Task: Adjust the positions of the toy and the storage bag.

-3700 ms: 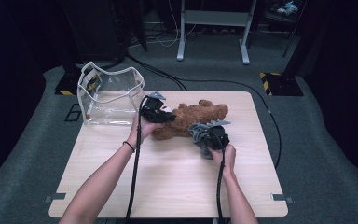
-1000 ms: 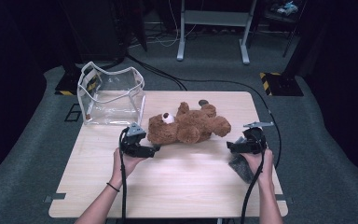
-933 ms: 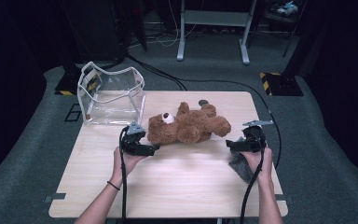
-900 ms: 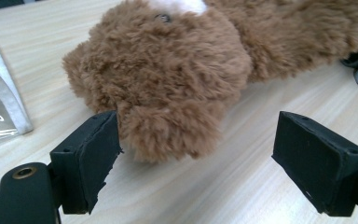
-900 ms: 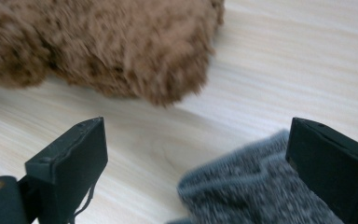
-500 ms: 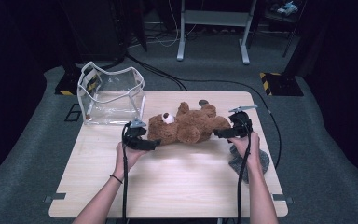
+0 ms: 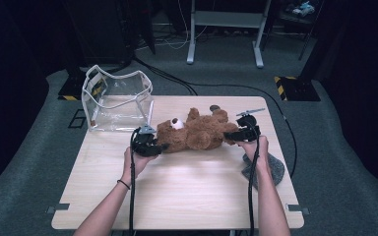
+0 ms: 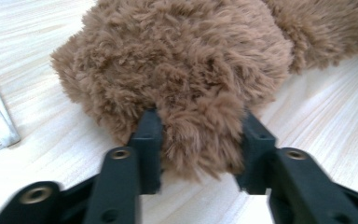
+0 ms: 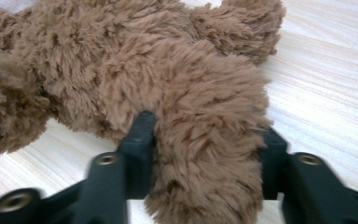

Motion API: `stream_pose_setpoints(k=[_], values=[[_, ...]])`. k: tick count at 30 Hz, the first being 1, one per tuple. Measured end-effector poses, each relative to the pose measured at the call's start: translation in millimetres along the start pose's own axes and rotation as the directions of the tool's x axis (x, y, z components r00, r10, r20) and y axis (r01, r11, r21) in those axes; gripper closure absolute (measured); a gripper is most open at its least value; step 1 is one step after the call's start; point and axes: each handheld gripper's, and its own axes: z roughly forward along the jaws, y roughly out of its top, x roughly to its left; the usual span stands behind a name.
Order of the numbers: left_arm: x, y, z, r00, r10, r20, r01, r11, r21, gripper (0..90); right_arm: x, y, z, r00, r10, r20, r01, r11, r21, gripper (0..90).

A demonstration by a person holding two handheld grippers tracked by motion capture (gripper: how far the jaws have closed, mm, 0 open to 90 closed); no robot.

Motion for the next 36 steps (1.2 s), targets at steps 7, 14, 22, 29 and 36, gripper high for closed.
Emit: stream_pose_setpoints(k=[7,14,22,29,36], values=[[-3.3,3.3,-1.6,0.9985,0.047,-0.026,-0.048,0.9982,-0.035,72.4,5.0,0.5,1.0,0.9996,-0.014,0.023,0.015,0.999,-0.040,67.5],[-5.0,14.0,-9.7,0.9938,0.100,-0.049,-0.104,0.9901,-0.094,73.5,15.9,3.6,-20.2,0.9939,-0.052,0.097,0.064,0.991,-0.121,70.3],[2.0,27.0,-16.2,0.9925,0.111,-0.052,-0.117,0.9842,-0.133,73.9,29.2,0.9,-48.6,0.9895,-0.084,0.118,0.106,0.976,-0.193,70.7],[6.2,33.5,-19.2,0.9930,0.111,-0.041,-0.116,0.9810,-0.156,73.9,45.7,-3.2,-72.1,0.9843,-0.110,0.138,0.141,0.961,-0.237,70.7],[11.4,38.0,-13.4,0.9911,0.122,-0.053,-0.128,0.9821,-0.138,73.9,63.4,-11.7,-85.7,0.9798,-0.135,0.148,0.169,0.954,-0.249,70.7]])
